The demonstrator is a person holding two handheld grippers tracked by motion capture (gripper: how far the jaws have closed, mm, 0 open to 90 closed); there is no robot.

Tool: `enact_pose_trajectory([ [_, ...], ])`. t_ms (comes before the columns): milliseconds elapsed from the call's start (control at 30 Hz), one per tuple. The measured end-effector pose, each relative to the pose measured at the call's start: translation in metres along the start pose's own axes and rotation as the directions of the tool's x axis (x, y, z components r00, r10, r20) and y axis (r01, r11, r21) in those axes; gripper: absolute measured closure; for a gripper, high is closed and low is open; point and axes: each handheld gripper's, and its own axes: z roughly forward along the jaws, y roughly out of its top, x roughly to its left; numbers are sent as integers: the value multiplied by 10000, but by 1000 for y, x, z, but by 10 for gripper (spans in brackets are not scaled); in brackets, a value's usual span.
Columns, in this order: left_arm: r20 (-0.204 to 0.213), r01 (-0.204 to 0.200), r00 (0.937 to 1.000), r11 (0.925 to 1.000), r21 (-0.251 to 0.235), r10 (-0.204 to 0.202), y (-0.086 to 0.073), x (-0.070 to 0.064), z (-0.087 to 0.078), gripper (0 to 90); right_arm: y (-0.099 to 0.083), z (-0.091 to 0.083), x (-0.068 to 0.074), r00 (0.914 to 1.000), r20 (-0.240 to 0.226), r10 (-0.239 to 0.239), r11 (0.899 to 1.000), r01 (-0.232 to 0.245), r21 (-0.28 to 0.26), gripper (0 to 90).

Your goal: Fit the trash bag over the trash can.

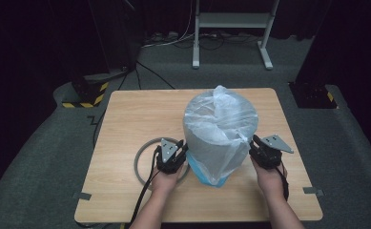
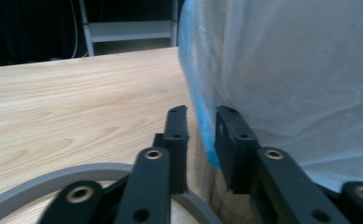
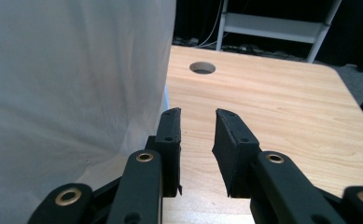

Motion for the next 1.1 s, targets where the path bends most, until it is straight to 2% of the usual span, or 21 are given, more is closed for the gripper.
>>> enact_pose_trajectory([
  [233, 161, 118, 9998, 9999, 112, -120, 2, -4, 5, 763, -3, -3, -9, 9999, 97, 124, 9999, -124, -26, 696],
  [367, 401, -108, 9991, 9998, 147, 102, 5, -14, 12, 753, -6, -8, -19, 9994, 294, 171, 9998, -170, -58, 684],
  [400, 550, -195, 9983, 9997, 149, 187, 6, -21, 16, 746, -7, -9, -21, 9993, 328, 165, 9998, -163, -59, 683],
  [433, 550, -195, 9983, 9997, 149, 187, 6, -21, 16, 740, -7, -9, -21, 9993, 328, 165, 9998, -163, -59, 683],
  [467, 673, -354, 9972, 9991, 214, 339, 7, -27, 19, 737, -10, -10, -25, 9990, 407, 182, 9998, -181, -36, 693],
  [533, 751, -314, 9967, 9993, 221, 297, 8, -31, 23, 738, -12, -12, -29, 9977, 576, 355, 9994, -355, -4, 694],
  [667, 768, -362, 9965, 9990, 266, 341, 10, -36, 27, 741, -15, -13, -35, 9971, 647, 408, 9992, -411, 28, 691],
  [733, 775, -394, 9963, 9989, 269, 373, 10, -36, 27, 723, -15, -13, -37, 9966, 676, 463, 9989, -464, 1, 682],
  [833, 748, -284, 9969, 9990, 359, 257, 11, -31, 25, 632, -15, -14, -39, 9966, 671, 482, 9988, -484, 20, 671],
  [900, 561, -320, 9980, 9992, 255, 306, 11, -29, 21, 612, -15, -14, -40, 9964, 717, 458, 9989, -458, -23, 671],
  [1033, 448, -233, 9987, 9997, 64, 230, 13, -24, 13, 557, -15, -15, -41, 9955, 800, 498, 9988, -498, -27, 669],
  [1100, 331, -335, 9989, 9994, -69, 337, 13, -20, 5, 506, -16, -16, -43, 9951, 837, 524, 9986, -524, -19, 664],
])
